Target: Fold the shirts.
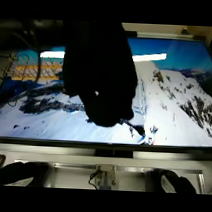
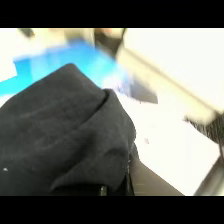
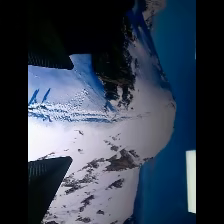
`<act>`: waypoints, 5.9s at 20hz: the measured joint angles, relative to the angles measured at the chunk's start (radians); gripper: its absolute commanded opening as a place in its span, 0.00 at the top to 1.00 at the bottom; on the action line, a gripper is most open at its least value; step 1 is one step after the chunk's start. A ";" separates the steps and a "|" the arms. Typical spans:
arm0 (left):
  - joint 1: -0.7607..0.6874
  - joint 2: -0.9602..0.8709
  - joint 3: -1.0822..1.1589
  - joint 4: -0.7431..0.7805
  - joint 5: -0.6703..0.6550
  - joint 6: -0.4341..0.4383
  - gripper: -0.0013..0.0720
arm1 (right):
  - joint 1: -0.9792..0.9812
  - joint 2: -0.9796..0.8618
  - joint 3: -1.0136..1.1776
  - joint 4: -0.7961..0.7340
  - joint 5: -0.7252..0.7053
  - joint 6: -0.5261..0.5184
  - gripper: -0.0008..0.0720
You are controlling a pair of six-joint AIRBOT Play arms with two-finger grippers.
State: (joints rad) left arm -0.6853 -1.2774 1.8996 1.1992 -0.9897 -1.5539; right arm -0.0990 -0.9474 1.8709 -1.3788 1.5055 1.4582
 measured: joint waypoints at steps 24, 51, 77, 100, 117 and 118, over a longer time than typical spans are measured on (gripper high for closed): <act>0.155 -0.120 -0.706 0.044 -0.394 -0.230 0.03 | 0.003 -0.112 -0.940 0.016 0.018 -0.070 0.06; 0.076 0.138 -0.415 0.256 -0.176 -0.129 0.92 | 0.155 -0.035 -0.705 0.152 -0.338 -0.180 0.89; 0.230 0.123 -0.510 0.703 -0.317 -0.374 0.92 | 0.156 -0.278 -0.527 0.163 -0.273 -0.029 0.89; 0.271 -0.088 -0.789 0.027 -0.280 -0.286 0.13 | -0.243 -0.496 -0.552 0.161 -0.041 -0.082 0.06; 0.140 -0.166 -1.033 -0.341 0.329 -0.259 0.92 | -0.264 -0.568 -0.662 0.272 -0.125 -0.158 0.06; 0.139 -0.163 -1.033 -0.341 0.329 -0.244 0.92 | -0.264 -0.584 -0.665 0.288 -0.136 -0.158 0.09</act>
State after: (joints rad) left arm -0.5461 -1.4399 0.8665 0.8577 -0.6605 -1.7981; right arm -0.3634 -1.5311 1.2057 -1.0904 1.3693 1.2999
